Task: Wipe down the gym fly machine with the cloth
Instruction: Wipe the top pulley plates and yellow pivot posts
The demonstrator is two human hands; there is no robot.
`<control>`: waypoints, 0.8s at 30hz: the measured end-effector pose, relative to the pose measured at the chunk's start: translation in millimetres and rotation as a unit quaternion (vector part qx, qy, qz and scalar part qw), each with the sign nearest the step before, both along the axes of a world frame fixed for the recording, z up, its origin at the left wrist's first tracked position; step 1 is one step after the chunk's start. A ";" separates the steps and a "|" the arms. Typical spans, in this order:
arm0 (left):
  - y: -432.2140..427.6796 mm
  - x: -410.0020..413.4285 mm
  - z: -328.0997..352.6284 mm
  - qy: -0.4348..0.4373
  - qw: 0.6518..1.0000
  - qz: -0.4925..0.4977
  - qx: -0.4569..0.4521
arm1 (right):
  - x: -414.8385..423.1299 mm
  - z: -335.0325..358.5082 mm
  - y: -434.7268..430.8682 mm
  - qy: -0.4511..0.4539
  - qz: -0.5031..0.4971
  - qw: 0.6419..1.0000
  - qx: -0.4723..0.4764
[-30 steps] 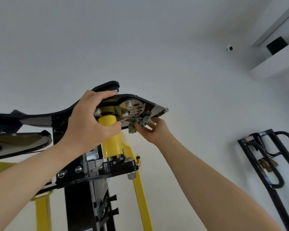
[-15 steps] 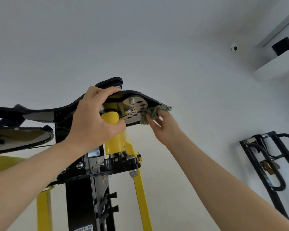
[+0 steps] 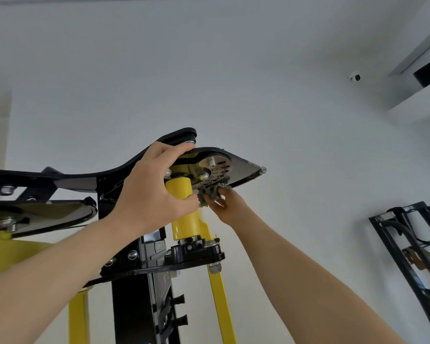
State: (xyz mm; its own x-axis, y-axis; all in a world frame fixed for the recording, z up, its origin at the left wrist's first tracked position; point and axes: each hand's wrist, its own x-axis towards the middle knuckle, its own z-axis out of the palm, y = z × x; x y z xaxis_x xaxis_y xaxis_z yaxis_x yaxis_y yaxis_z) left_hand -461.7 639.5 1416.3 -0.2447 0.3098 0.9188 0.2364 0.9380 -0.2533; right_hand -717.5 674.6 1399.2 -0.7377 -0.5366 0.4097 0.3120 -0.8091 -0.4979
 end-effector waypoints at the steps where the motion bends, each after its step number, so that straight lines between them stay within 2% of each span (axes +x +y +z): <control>1: -0.8 0.0 0.1 0.000 1.000 0.000 -0.002 | 5.1 -1.8 2.0 0.017 -0.011 1.000 -0.011; 4: -0.3 -2.7 -1.8 0.010 1.000 -0.001 0.003 | 3.3 0.7 21.4 -0.047 -0.001 0.999 -0.026; 8: 1.2 -7.6 -4.6 0.032 0.999 0.008 0.011 | 12.6 -3.6 58.1 -0.043 0.002 0.997 -0.060; 16: -0.5 -10.3 -6.6 0.035 0.999 0.019 0.012 | 46.6 -12.9 118.0 0.022 -0.029 0.995 -0.090; 18: -3.9 -7.0 -4.7 0.023 1.000 0.020 -0.004 | 60.3 -16.1 129.4 0.085 -0.064 0.992 -0.072; 20: -9.2 -0.9 -0.8 0.003 0.999 0.026 -0.031 | 75.9 -18.5 138.5 0.215 -0.142 0.966 -0.011; 22: -15.5 5.9 2.7 -0.018 0.997 0.041 -0.065 | 94.8 -20.9 144.1 0.350 -0.245 0.901 0.073; 24: -22.6 11.4 1.5 -0.023 0.993 0.061 -0.099 | 113.2 -25.3 143.9 0.438 -0.317 0.829 0.142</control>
